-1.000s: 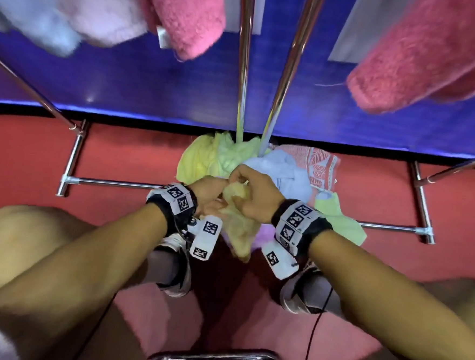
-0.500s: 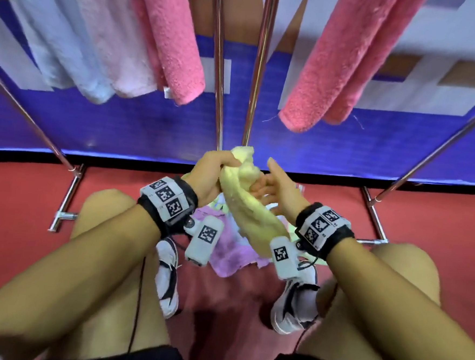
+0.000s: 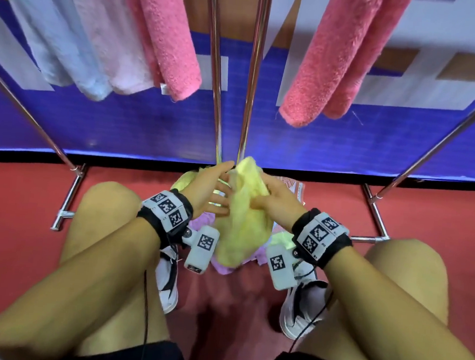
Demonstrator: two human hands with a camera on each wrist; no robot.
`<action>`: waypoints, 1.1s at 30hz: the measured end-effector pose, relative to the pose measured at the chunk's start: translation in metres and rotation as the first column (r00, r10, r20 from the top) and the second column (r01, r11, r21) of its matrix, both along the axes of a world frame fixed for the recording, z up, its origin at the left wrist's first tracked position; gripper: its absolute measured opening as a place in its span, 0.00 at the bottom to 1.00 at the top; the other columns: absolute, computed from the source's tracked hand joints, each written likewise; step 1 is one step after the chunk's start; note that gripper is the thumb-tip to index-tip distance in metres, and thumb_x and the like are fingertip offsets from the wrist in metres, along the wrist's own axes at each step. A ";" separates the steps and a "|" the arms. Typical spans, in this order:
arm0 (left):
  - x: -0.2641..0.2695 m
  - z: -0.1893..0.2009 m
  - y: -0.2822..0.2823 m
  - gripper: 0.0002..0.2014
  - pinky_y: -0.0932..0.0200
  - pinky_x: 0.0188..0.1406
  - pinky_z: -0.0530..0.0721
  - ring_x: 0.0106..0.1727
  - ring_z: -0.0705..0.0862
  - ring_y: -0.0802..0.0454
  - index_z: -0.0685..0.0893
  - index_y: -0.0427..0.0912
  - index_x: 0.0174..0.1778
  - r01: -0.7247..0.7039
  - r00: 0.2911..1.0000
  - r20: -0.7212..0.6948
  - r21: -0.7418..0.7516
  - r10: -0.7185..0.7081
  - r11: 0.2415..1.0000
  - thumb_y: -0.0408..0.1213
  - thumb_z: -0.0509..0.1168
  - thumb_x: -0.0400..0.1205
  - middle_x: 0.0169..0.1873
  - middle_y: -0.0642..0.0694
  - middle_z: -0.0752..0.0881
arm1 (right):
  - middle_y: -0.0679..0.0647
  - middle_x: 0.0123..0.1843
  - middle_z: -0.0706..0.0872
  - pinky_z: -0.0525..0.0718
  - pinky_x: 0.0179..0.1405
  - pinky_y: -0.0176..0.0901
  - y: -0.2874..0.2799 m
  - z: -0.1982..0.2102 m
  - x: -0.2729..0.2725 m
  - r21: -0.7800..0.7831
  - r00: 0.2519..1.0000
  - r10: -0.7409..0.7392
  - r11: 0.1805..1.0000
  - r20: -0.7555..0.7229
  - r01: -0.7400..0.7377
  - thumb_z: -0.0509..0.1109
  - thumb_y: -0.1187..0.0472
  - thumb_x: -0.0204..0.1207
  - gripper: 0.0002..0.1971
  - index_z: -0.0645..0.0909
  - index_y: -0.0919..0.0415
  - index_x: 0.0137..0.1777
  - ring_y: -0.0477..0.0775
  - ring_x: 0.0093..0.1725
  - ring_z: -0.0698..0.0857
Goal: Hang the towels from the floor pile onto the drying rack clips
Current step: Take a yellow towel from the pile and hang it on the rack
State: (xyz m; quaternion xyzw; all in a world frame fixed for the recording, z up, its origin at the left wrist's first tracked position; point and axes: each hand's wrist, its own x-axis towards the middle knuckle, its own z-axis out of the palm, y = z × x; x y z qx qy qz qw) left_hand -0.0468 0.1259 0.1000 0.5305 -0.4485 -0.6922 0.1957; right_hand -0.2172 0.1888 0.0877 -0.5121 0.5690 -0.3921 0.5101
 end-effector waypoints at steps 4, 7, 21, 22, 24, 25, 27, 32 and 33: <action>-0.009 -0.017 0.005 0.14 0.49 0.50 0.81 0.40 0.85 0.48 0.87 0.46 0.49 0.009 0.976 -0.219 0.003 -0.008 1.000 0.53 0.73 0.78 0.39 0.44 0.85 | 0.48 0.45 0.85 0.79 0.48 0.30 0.007 -0.009 0.006 -0.071 0.967 0.129 0.986 -0.222 -0.148 0.76 0.77 0.67 0.14 0.85 0.58 0.46 0.35 0.41 0.82; -0.016 -0.029 0.007 0.05 0.53 0.43 0.78 0.34 0.83 0.51 0.82 0.37 0.43 -0.034 0.996 -0.091 -0.158 0.020 0.987 0.33 0.71 0.78 0.32 0.45 0.85 | 0.47 0.48 0.84 0.76 0.51 0.24 0.010 -0.013 0.009 -0.062 0.921 0.156 0.980 -0.356 -0.190 0.81 0.67 0.69 0.09 0.88 0.58 0.48 0.42 0.45 0.82; -0.011 -0.012 0.004 0.08 0.36 0.62 0.85 0.55 0.87 0.36 0.82 0.36 0.60 -0.127 0.948 -0.312 -0.190 0.063 0.974 0.30 0.64 0.86 0.54 0.31 0.87 | 0.47 0.50 0.80 0.78 0.50 0.44 0.012 -0.024 -0.009 0.015 0.830 0.079 0.996 -0.552 -0.085 0.79 0.44 0.69 0.32 0.71 0.47 0.70 0.49 0.48 0.80; -0.012 -0.012 0.006 0.08 0.37 0.60 0.85 0.54 0.87 0.36 0.82 0.35 0.60 -0.112 0.950 -0.309 -0.199 0.046 0.974 0.30 0.64 0.86 0.53 0.32 0.88 | 0.48 0.56 0.78 0.77 0.56 0.42 0.011 -0.023 -0.008 -0.042 0.841 0.050 0.995 -0.539 -0.086 0.80 0.43 0.68 0.33 0.73 0.48 0.71 0.48 0.54 0.78; -0.014 -0.012 0.010 0.11 0.38 0.57 0.86 0.51 0.88 0.37 0.80 0.30 0.62 -0.082 0.956 -0.292 -0.228 0.012 0.970 0.29 0.65 0.85 0.50 0.32 0.88 | 0.52 0.56 0.78 0.75 0.59 0.41 0.006 -0.025 -0.005 -0.144 0.877 0.009 0.986 -0.481 -0.089 0.80 0.46 0.70 0.22 0.80 0.55 0.59 0.49 0.55 0.76; -0.015 -0.012 0.011 0.12 0.38 0.56 0.86 0.50 0.87 0.37 0.79 0.27 0.62 -0.082 0.959 -0.283 -0.241 0.011 0.967 0.30 0.65 0.85 0.49 0.31 0.87 | 0.55 0.50 0.81 0.77 0.54 0.44 0.005 -0.023 -0.004 -0.169 0.881 0.008 0.981 -0.473 -0.099 0.79 0.48 0.73 0.17 0.81 0.60 0.49 0.53 0.51 0.78; -0.016 -0.011 0.010 0.17 0.38 0.53 0.84 0.48 0.85 0.38 0.79 0.24 0.60 -0.127 0.962 -0.266 -0.248 0.059 0.960 0.36 0.68 0.85 0.47 0.32 0.84 | 0.62 0.39 0.84 0.81 0.46 0.56 0.004 -0.023 -0.004 -0.115 0.882 0.040 0.988 -0.469 -0.105 0.75 0.48 0.77 0.20 0.78 0.65 0.38 0.60 0.42 0.81; -0.009 -0.014 -0.006 0.13 0.38 0.54 0.83 0.46 0.83 0.44 0.84 0.40 0.47 -0.320 0.939 -0.230 -0.311 0.256 0.895 0.48 0.68 0.79 0.44 0.38 0.85 | 0.58 0.27 0.84 0.83 0.39 0.53 0.001 -0.019 -0.017 -0.079 0.864 -0.075 0.996 -0.497 0.041 0.69 0.44 0.77 0.24 0.79 0.67 0.32 0.58 0.31 0.84; -0.005 -0.015 -0.010 0.16 0.41 0.52 0.81 0.46 0.81 0.44 0.83 0.41 0.47 -0.355 0.928 -0.232 -0.318 0.291 0.879 0.51 0.69 0.76 0.43 0.38 0.83 | 0.53 0.24 0.80 0.79 0.35 0.49 0.000 -0.017 -0.021 -0.106 0.852 -0.129 0.991 -0.507 0.086 0.71 0.48 0.77 0.22 0.76 0.66 0.30 0.53 0.28 0.79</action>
